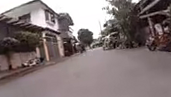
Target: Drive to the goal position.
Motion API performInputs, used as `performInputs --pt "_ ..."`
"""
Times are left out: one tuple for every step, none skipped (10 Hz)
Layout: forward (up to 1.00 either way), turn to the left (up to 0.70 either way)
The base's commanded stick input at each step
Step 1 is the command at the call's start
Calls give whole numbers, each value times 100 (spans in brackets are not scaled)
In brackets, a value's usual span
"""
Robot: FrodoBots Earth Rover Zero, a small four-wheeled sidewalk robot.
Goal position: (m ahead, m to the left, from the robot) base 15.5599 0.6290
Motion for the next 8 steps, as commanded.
performInputs --pt "100 0" --pt "100 0" --pt "100 0" --pt "100 0" --pt "100 0" --pt "100 0" --pt "100 0" --pt "100 0"
